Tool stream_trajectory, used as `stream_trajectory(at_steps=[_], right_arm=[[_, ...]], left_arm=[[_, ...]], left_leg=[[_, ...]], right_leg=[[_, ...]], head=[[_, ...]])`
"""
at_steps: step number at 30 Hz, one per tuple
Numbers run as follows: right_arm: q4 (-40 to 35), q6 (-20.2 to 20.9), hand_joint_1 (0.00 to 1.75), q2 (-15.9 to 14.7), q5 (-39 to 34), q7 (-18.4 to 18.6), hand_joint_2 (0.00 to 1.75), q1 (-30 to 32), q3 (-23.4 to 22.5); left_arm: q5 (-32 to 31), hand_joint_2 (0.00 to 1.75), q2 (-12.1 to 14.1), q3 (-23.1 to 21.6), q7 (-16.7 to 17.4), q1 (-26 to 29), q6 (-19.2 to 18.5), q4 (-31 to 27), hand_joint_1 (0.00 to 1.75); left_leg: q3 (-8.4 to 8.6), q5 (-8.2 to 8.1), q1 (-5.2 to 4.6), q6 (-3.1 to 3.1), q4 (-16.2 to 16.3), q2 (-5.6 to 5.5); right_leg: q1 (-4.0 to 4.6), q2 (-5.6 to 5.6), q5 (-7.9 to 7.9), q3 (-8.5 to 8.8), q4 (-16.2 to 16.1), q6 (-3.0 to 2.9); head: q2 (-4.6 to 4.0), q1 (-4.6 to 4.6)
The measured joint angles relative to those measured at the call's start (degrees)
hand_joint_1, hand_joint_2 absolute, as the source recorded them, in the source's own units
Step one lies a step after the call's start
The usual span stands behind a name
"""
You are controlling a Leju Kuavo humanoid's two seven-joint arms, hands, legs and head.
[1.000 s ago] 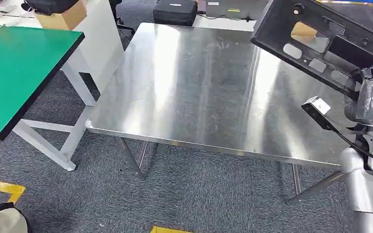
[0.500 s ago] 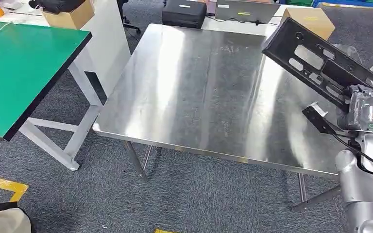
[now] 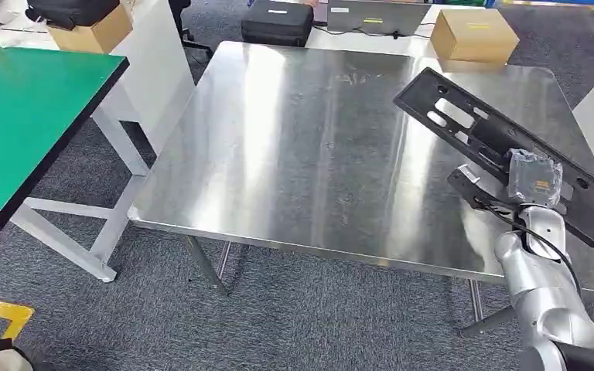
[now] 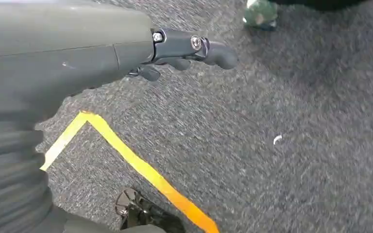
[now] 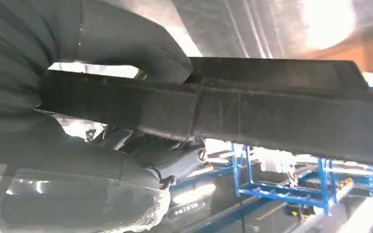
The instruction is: Take the parts from the cabinet and place them on the table.
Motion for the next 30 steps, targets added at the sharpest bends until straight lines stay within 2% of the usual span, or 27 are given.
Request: stream_trajectory(at_steps=[1, 2, 4, 5, 6, 8, 9, 10, 11, 12, 13, 14, 15, 16, 17, 19, 20, 21, 22, 24, 25, 26, 27, 28, 29, 30], right_arm=[[3.28, -0.74, 1.75, 1.41, 1.02, 0.59, 1.75, -1.77, 0.56], [5.24, -1.42, 1.75, 1.96, 1.24, 0.61, 1.75, -3.14, 0.87], [6.09, -1.53, 1.75, 2.43, 2.37, 0.48, 1.75, -3.38, 1.22], [6.44, -1.64, 1.75, 2.69, 3.13, 0.39, 1.75, -3.48, 1.55], [7.05, -2.05, 0.00, 3.06, 4.23, 0.39, 0.00, -3.90, 2.03], [8.27, -2.75, 0.00, 4.12, 6.13, 0.54, 0.00, -4.59, 3.25], [8.85, -2.88, 0.00, 4.83, 6.77, 0.74, 0.00, -4.59, 3.78], [9.52, -2.88, 0.00, 5.72, 7.32, 1.02, 0.00, -4.55, 4.35], [10.03, -2.86, 0.00, 6.45, 7.67, 1.14, 0.00, -4.55, 4.70], [10.36, -2.78, 0.00, 7.21, 7.73, 1.24, 0.00, -4.60, 5.14], [10.53, -2.71, 0.00, 7.82, 7.71, 1.42, 0.00, -4.74, 5.35], [10.75, -2.62, 0.00, 8.23, 7.73, 1.68, 0.00, -4.83, 5.59], [10.86, -2.62, 0.00, 8.59, 7.67, 1.81, 0.00, -5.03, 5.73], [11.01, -2.62, 0.00, 9.03, 7.67, 1.86, 0.00, -5.18, 5.84], [11.12, -2.60, 0.00, 9.29, 7.65, 1.88, 0.00, -5.18, 5.83], [11.38, -2.47, 0.00, 9.75, 7.52, 1.88, 0.00, -5.15, 5.83], [11.40, -2.40, 0.00, 10.09, 7.45, 1.97, 0.00, -5.12, 5.83], [11.40, -2.34, 0.00, 10.23, 7.34, 2.01, 0.00, -5.12, 5.83], [11.45, -2.20, 0.00, 10.32, 7.23, 2.21, 0.00, -5.06, 5.83], [11.53, -1.59, 0.00, 10.66, 7.12, 2.49, 0.00, -4.74, 5.83], [11.53, -1.24, 0.00, 10.71, 7.12, 2.62, 0.00, -4.37, 5.83], [11.56, -0.59, 0.00, 10.75, 7.12, 2.75, 0.00, -3.99, 5.83], [11.56, 0.47, 0.00, 10.84, 6.99, 2.80, 0.00, -3.84, 5.83], [11.56, 1.54, 0.00, 10.93, 6.95, 2.82, 0.00, -3.83, 5.83], [11.56, 2.40, 0.00, 10.99, 6.86, 2.82, 0.00, -3.85, 5.83], [11.56, 3.13, 0.00, 11.08, 6.82, 2.82, 0.00, -3.91, 5.83]], left_arm=[[-0.52, 1.75, 0.28, -0.54, 0.00, -0.08, 0.52, -0.04, 0.00], [-0.57, 1.75, 0.24, -0.61, -0.13, -0.27, 0.52, 0.00, 0.00], [-0.55, 1.75, 0.28, -0.61, -0.33, -0.28, 0.52, 0.00, 0.00], [-0.59, 1.75, 0.28, -0.66, -0.26, -0.25, 0.50, 0.00, 0.00], [-0.59, 1.75, 0.15, -0.70, -0.13, -0.33, 0.39, 0.00, 0.00], [0.08, 1.75, 0.17, -0.65, 0.58, -0.53, -0.09, 0.00, 0.00], [0.59, 1.75, 0.15, -0.63, 1.12, -0.58, -0.16, 0.00, 0.00], [0.79, 1.75, 0.15, -0.61, 2.31, -0.63, -0.24, 0.00, 0.00], [0.92, 1.75, 0.13, -0.61, 3.50, -0.64, -0.31, 0.02, 0.00], [0.52, 1.75, 0.09, -0.59, 5.10, -0.64, -0.68, 0.02, 0.00], [0.18, 1.75, 0.07, -0.59, 6.87, -0.63, -1.18, 0.07, 0.00], [-0.32, 0.00, 0.07, -0.59, 8.19, -0.63, -1.59, 0.07, 0.00], [-0.65, 0.00, 0.11, -0.61, 8.96, -0.61, -1.99, 0.07, 0.00], [-0.83, 0.00, 0.13, -0.61, 9.55, -0.61, -2.19, 0.07, 0.00], [-0.87, 0.00, 0.18, -0.61, 9.92, -0.59, -2.43, 0.07, 0.00], [-1.02, 0.00, 0.20, -0.61, 10.95, -0.51, -2.86, 0.07, 0.00], [-1.35, 0.00, 0.57, -0.63, 11.45, -0.52, -3.00, 0.02, 0.00], [-1.40, 0.00, 0.52, -0.63, 11.67, -0.50, -3.11, 0.07, 0.00], [-1.40, 0.00, 0.52, -0.63, 11.91, -0.51, -3.28, 0.09, 0.00], [-1.51, 0.00, 0.59, -0.63, 12.39, -0.49, -4.11, 0.09, 0.00], [-1.48, 0.00, 0.59, -0.66, 12.55, -0.48, -4.31, 0.09, 0.00], [-1.51, 0.00, 0.59, -0.68, 12.66, -0.44, -4.42, 0.09, 0.00], [-1.53, 0.00, 0.59, -0.70, 12.70, -0.38, -4.99, 0.09, 0.00], [-1.55, 0.00, 0.66, -0.76, 12.68, -0.35, -5.42, 0.07, 0.00], [-1.55, 0.00, 0.70, -0.85, 12.68, -0.36, -5.66, 0.07, 0.00], [-1.55, 0.00, 0.79, -0.87, 12.68, -0.37, -5.99, 0.04, 0.00]], left_leg=[[6.03, 7.09, -0.66, 2.14, -14.25, -0.09], [6.01, 6.69, -1.15, 2.41, -14.32, 0.25], [6.36, 6.84, -1.33, 2.90, -15.06, 0.10], [7.55, 7.77, -0.48, 3.25, -16.94, 0.11], [8.00, 8.02, -0.80, 3.50, -17.60, 0.14], [8.11, 8.02, -0.95, 3.62, -17.61, 0.26], [8.11, 7.93, -1.05, 3.66, -17.61, 0.25], [8.10, 7.89, -1.09, 3.64, -17.59, 0.24], [8.16, 7.85, -1.11, 3.58, -17.58, 0.14], [8.19, 7.79, -1.11, 3.49, -17.54, 0.01], [8.24, 7.67, -1.11, 3.31, -17.37, -0.10], [8.23, 7.47, -1.10, 3.02, -17.05, -0.25], [7.97, 7.15, -1.24, 2.56, -16.48, -0.41], [7.62, 6.64, -1.59, 2.06, -15.81, -0.52], [7.61, 6.64, -1.53, 1.88, -15.80, -0.53], [7.56, 6.71, -1.30, 1.52, -15.80, -0.42], [7.37, 6.32, -1.12, 1.31, -15.41, -0.41], [7.06, 5.18, -1.07, 0.63, -13.90, -0.33], [5.73, 3.27, -0.76, 0.09, -10.86, -0.29], [0.90, -1.07, 0.03, -0.86, -1.28, -0.16], [-0.84, -1.81, 0.31, -1.14, 1.83, -0.05], [-1.30, -1.15, 0.54, -1.24, 2.20, -0.01], [-0.30, 0.73, 0.65, -1.23, -0.35, 0.00], [1.71, 3.03, 0.69, -1.06, -4.45, 0.00], [4.90, 5.78, 0.68, -0.66, -10.58, -0.02], [7.29, 7.11, 0.50, -0.06, -14.96, -0.12]], right_leg=[[0.07, 0.13, -0.42, 0.86, -0.22, -0.14], [0.51, 0.15, -0.53, 0.75, -0.53, 0.41], [0.76, -0.02, -0.38, 1.17, -1.34, 1.10], [1.04, -0.27, -0.67, 0.74, -0.85, 1.20], [1.08, -0.43, -1.55, -0.11, 0.98, 0.94], [0.96, -0.45, -5.01, -4.35, 9.13, 0.25], [0.91, -0.45, -6.65, -7.12, 14.06, 0.22], [0.87, -0.45, -7.04, -8.78, 16.73, 0.53], [0.87, -0.46, -6.31, -8.96, 16.38, 1.00], [0.85, -0.47, -4.54, -7.62, 13.17, 1.62], [0.83, -0.52, -2.19, -5.04, 7.80, 2.21], [0.77, -0.71, -0.18, -2.20, 2.30, 2.54], [0.66, -1.14, 0.50, -0.65, -1.27, 2.17], [1.10, -0.77, 0.77, -0.25, -1.25, 1.37], [1.09, -0.76, 0.76, -0.32, -1.14, 0.86], [1.18, -0.72, 0.95, -0.33, -1.17, 0.34], [0.05, -0.67, 1.15, 0.08, -1.47, -0.08], [0.14, -0.60, 1.11, 0.36, -1.49, -0.47], [0.14, -0.65, 1.01, 0.48, -1.50, -0.93], [0.27, -0.61, 0.95, 0.46, -1.47, -1.01], [0.30, -0.61, 0.93, 0.46, -1.46, -1.00], [0.31, -0.60, 0.91, 0.48, -1.46, -0.98], [0.29, -0.50, 0.82, 0.49, -1.45, -0.83], [0.30, -0.36, 0.81, 0.56, -1.46, -0.82], [0.29, -0.24, 0.79, 0.71, -1.49, -0.79], [0.19, -0.21, 0.78, 0.78, -1.54, -0.76]], head=[[0.00, 0.04], [0.00, -0.19], [0.00, -0.16], [0.00, 0.00], [0.00, 0.24], [0.00, 0.24], [0.00, 0.20], [0.00, 0.24], [0.00, 0.24], [0.00, 0.19], [0.00, 0.26], [0.00, 0.24], [0.00, 0.33], [0.00, 0.15], [0.00, 0.15], [0.00, 0.13], [0.02, 0.26], [0.00, 0.11], [0.00, -0.33], [0.00, -0.37], [0.00, -0.39], [0.00, -0.33], [0.00, -0.39], [0.00, -0.39], [0.00, -0.41], [0.00, -0.39]])
